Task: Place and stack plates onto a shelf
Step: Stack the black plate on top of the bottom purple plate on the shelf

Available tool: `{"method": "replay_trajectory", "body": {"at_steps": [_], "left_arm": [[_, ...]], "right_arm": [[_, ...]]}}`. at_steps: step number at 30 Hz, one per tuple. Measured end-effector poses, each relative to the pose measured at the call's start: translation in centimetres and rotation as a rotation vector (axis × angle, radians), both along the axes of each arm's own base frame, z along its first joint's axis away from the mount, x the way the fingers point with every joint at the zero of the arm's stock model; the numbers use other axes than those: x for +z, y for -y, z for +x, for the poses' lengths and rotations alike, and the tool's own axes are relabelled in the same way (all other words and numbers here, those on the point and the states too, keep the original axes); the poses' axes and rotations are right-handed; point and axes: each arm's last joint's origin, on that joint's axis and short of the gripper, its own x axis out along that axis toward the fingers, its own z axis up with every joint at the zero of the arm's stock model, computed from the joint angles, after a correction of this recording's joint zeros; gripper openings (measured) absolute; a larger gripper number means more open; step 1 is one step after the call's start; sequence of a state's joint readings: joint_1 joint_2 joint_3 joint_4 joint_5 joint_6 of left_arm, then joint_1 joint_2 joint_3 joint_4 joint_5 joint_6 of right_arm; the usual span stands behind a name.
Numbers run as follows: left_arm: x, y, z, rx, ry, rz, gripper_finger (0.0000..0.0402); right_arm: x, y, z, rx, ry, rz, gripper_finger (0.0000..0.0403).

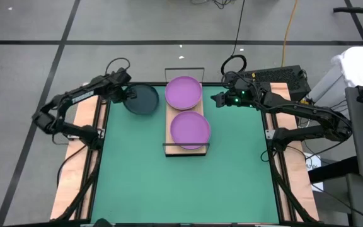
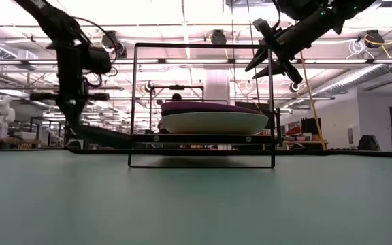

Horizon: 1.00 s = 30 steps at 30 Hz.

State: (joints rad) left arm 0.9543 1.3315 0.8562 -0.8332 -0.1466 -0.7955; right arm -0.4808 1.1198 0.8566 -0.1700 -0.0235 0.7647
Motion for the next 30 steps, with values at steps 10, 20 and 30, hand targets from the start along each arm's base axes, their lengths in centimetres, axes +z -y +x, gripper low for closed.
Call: {"method": "replay_trajectory", "body": {"at_steps": [10,20,30], "left_arm": [[4.3,3.0,-2.0,0.035,0.148,0.118,0.0008],[7.0,6.4,-3.7,0.021,0.322,0.149,0.0008],[8.3,9.2,-3.3,-0.105,0.489,0.130,0.0008]], "right_arm": [[0.0,0.0,0.0,0.000,-0.001,-0.002,0.0116],[-0.2,-0.2,0.0,0.026,-0.016,0.026,0.0116],[-0.4,-1.1,0.3,0.133,-0.019,0.069,0.0101]]}}
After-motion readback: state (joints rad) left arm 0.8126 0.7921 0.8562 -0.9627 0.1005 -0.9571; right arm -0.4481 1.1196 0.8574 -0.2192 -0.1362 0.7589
